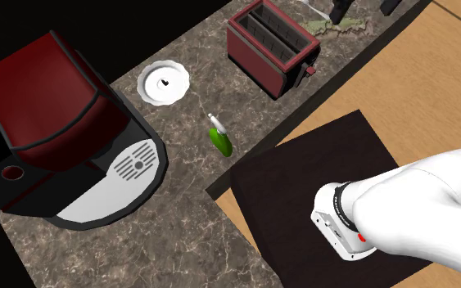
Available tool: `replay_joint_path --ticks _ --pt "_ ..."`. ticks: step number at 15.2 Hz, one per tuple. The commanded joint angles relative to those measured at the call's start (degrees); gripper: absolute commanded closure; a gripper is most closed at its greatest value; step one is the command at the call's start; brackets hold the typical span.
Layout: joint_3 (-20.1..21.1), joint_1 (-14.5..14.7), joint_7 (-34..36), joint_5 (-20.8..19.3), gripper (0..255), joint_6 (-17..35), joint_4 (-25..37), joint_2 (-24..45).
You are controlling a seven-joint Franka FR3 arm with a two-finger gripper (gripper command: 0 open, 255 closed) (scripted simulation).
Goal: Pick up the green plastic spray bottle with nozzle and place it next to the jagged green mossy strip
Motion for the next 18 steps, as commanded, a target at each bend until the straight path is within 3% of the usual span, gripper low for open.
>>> replay_joint_path --ticks 1,10,18 --pt "0.0 0.0 0.0 0.0 0 0.0 0.0 0.0" --pt "7.07 4.34 3.23 4.62 0 15.73 -14.16 -0.41" --pt "14.33 9.08 6.19 9.17 0 31.98 -22.35 5.76"
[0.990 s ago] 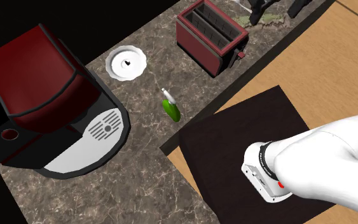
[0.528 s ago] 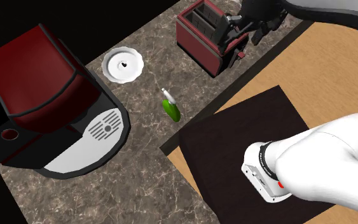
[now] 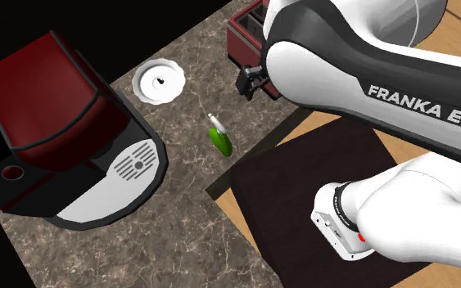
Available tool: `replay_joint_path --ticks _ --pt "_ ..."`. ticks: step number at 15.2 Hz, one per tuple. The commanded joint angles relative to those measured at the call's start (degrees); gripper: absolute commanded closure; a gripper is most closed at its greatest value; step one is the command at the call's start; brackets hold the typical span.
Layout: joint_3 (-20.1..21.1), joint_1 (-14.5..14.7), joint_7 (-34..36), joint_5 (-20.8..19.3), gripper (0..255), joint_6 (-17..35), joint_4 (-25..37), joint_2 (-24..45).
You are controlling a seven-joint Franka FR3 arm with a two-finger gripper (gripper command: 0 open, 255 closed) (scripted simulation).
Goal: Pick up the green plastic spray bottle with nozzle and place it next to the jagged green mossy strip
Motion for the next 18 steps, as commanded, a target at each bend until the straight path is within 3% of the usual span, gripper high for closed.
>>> replay_joint_path --ticks 1,8,12,18 --pt "1.87 1.1 0.61 1.06 0 4.94 -1.66 2.72" --pt "9.06 4.15 4.02 3.32 0 21.21 -3.96 15.06" --pt "13.58 4.3 7.38 1.86 0 30.56 -3.33 24.21" --pt "14.89 3.02 9.09 -0.44 0 36.99 -3.87 30.23"
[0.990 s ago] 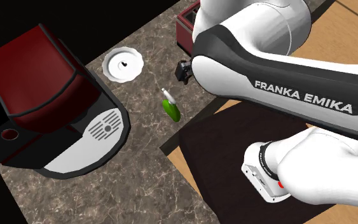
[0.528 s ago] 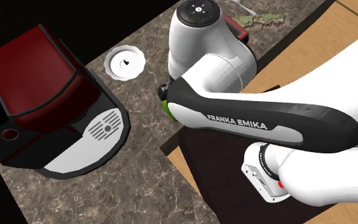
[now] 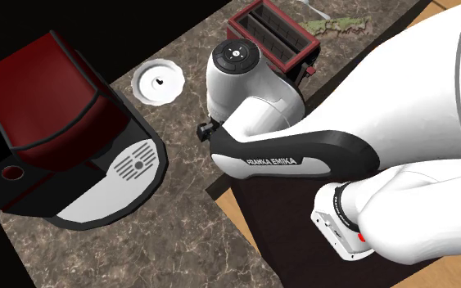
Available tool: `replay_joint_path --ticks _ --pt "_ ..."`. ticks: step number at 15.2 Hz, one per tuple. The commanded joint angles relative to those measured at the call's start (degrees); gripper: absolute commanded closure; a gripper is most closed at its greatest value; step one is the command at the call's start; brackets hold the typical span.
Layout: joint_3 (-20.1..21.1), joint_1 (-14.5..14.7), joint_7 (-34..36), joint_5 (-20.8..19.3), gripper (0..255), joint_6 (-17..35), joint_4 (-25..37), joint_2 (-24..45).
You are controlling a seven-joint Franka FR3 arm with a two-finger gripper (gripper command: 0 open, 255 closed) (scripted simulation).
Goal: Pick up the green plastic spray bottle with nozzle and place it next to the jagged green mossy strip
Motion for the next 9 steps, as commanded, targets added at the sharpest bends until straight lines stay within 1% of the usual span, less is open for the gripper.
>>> replay_joint_path --ticks 1,2,9 --pt "0.43 -0.61 0.8 -1.21 0 2.13 0.1 2.25" --pt "0.55 -0.77 1.07 -1.59 0 2.74 0.09 2.87" --pt "0.53 -0.76 1.08 -1.59 0 2.73 0.09 2.86"
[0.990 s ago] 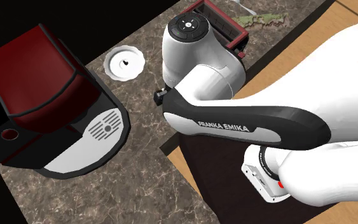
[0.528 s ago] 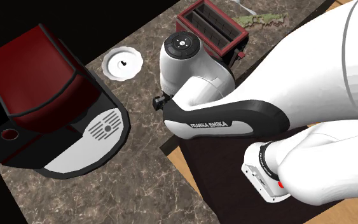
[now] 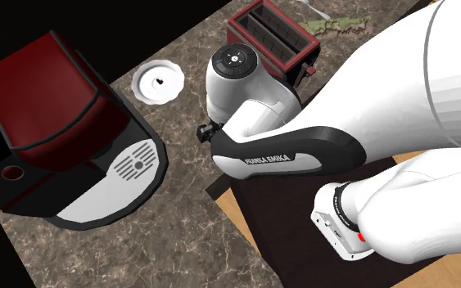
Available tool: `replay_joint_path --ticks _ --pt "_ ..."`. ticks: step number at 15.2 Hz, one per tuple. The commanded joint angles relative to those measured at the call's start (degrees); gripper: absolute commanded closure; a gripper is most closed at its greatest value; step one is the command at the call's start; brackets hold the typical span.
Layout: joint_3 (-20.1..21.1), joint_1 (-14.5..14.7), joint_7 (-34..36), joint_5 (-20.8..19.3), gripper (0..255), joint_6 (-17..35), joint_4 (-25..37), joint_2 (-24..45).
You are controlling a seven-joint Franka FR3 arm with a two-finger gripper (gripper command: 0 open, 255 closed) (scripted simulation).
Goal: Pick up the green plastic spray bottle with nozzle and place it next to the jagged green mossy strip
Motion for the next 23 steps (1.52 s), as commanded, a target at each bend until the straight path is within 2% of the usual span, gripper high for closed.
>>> replay_joint_path --ticks 1,2,11,23 --pt "0.0 0.0 0.0 0.0 0 0.0 0.0 0.0" --pt "0.0 0.0 0.0 0.0 255 0.0 0.0 0.0" --pt "0.0 0.0 0.0 -0.01 255 0.02 0.0 0.01" --pt "-2.21 1.94 -2.64 3.6 255 -12.72 2.31 -10.68"
